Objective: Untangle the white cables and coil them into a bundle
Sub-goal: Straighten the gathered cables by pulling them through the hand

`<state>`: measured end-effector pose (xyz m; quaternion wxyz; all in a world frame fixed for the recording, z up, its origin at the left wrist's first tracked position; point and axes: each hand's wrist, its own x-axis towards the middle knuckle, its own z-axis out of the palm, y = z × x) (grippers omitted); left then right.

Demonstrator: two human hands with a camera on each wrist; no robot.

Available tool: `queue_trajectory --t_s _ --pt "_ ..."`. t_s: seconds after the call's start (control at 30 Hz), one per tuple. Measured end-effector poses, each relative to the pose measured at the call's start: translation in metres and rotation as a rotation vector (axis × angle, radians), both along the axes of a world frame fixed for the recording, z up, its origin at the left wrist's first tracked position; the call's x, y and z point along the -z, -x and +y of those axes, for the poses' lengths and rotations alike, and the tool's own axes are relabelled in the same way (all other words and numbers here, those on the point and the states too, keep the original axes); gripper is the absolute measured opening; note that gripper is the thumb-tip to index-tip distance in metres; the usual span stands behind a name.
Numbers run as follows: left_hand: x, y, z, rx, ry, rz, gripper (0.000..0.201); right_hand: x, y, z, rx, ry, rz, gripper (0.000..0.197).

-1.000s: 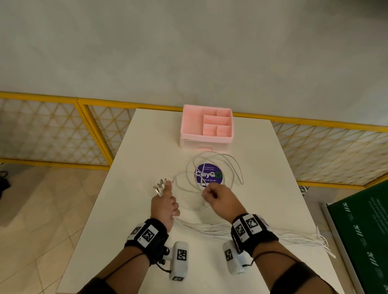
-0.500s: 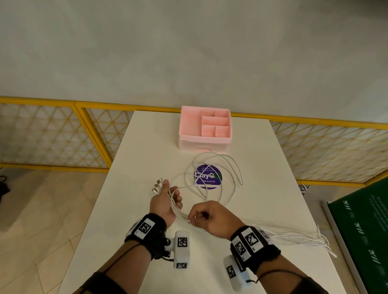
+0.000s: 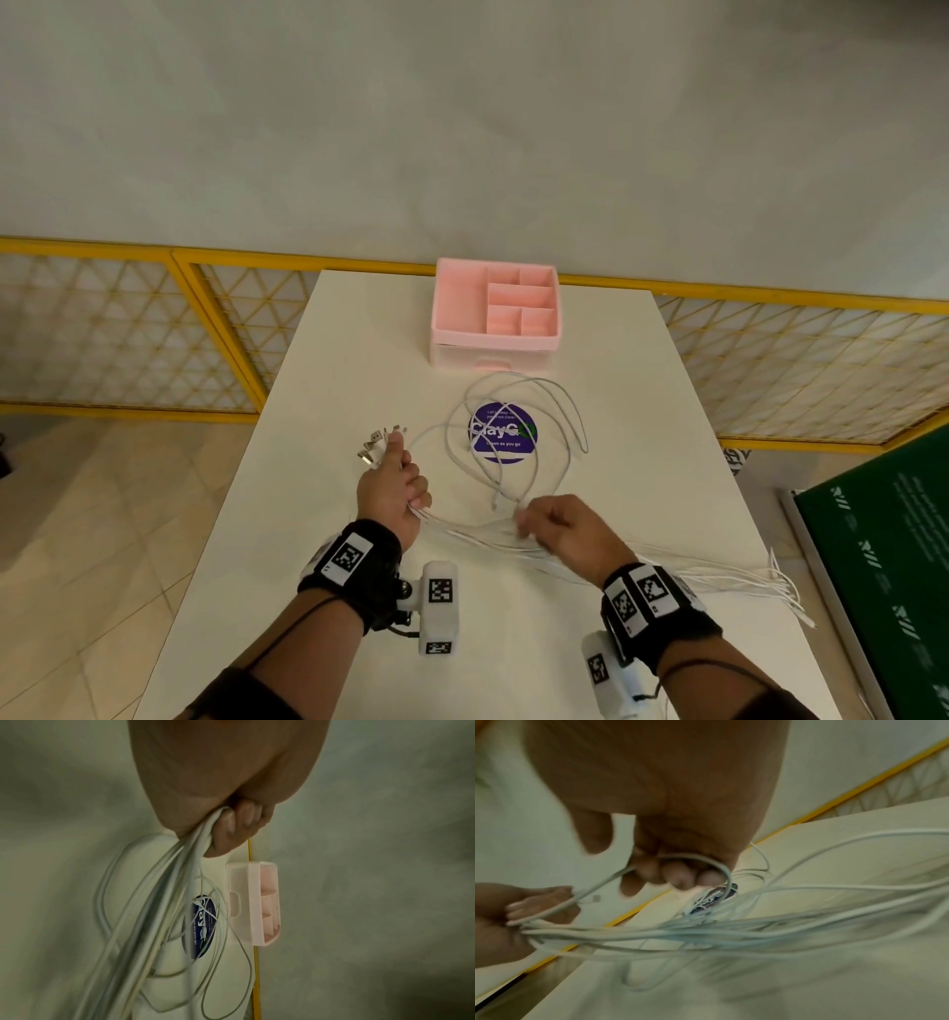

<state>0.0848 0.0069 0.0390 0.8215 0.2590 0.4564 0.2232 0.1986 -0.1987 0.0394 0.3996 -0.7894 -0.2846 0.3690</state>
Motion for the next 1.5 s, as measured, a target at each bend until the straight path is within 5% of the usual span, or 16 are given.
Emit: queue_trajectory --t_s 0.1,0.2,0.33,0.4,0.57,0.7,0.87,1.2,1.27,1.4,1.5 --pt "-0.006 -0.002 -0.006 0.034 0.009 -0.043 0.040 0.005 -0.012 0.001 0.231 0.058 -0.205 0.035" --pt "-0.013 -0.003 -0.012 0.071 0.005 -0.087 0.040 0.018 -0.020 0.009 0.122 0.364 -0.331 0.020" --pt "-0.019 -0.005 -0.011 0.075 -0.006 -0.102 0.040 0.040 -0.021 0.010 0.017 0.750 -0.280 0.056" --pt "-0.019 -0.003 -0.010 0.069 -0.008 -0.098 0.040 0.047 -0.024 0.008 0.035 0.758 -0.228 0.049" --pt "-0.012 -0.001 -0.013 0.089 -0.077 -0.006 0.037 0.051 -0.044 0.010 0.335 0.507 -0.114 0.025" --pt "-0.007 -0.002 -0.022 0.151 -0.164 0.056 0.027 0.002 -0.036 0.029 0.560 0.082 -0.149 0.024" --pt "-0.016 -0.009 -0.031 0.243 -0.186 0.040 0.019 -0.057 0.002 0.062 0.432 -0.403 -0.032 0.012" --pt "-0.031 -0.012 -0.012 0.181 -0.199 -0.045 0.005 -0.029 0.027 0.059 0.107 -0.296 0.015 0.020" --pt "-0.031 -0.011 -0.015 0.215 -0.224 -0.037 0.005 -0.030 0.024 0.061 0.161 -0.284 0.094 0.009" --pt "-0.032 -0.008 -0.024 0.350 -0.299 -0.051 0.008 -0.046 0.006 0.070 0.337 -0.203 0.180 0.036" --pt "-0.031 -0.005 -0.029 0.449 -0.338 -0.056 0.007 -0.056 -0.011 0.078 0.443 -0.276 0.364 0.038"
